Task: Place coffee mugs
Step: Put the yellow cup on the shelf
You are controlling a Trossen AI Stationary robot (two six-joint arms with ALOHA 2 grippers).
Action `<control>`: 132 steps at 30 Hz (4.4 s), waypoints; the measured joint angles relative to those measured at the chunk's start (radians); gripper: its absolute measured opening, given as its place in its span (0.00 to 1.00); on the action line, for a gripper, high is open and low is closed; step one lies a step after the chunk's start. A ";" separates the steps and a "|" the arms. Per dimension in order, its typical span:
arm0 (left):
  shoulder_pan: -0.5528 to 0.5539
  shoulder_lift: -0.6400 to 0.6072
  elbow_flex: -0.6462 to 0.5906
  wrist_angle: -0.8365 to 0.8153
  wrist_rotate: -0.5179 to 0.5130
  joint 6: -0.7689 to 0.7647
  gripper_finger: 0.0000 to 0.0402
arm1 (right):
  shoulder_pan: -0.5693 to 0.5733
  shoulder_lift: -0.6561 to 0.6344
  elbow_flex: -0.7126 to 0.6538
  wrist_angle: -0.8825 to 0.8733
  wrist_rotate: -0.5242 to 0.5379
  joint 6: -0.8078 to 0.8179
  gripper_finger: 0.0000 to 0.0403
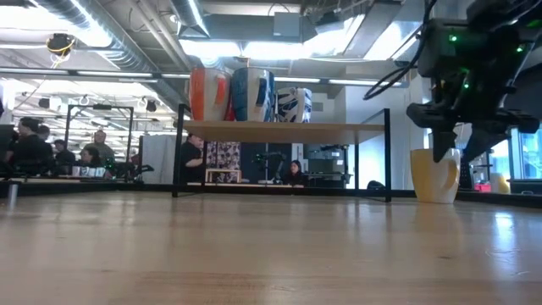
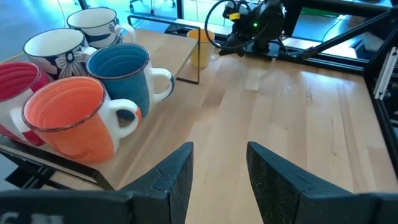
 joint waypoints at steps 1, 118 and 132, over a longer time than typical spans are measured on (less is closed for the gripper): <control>0.000 0.000 0.000 0.000 0.000 0.000 0.36 | -0.006 0.000 -0.002 0.005 0.002 -0.002 0.55; 0.001 -0.210 0.000 -0.037 0.106 0.223 0.36 | 0.177 0.517 1.030 -0.014 0.126 -0.678 0.00; 0.001 -0.075 0.000 0.082 0.095 0.173 0.36 | 0.241 0.517 1.028 0.283 0.131 -0.874 0.00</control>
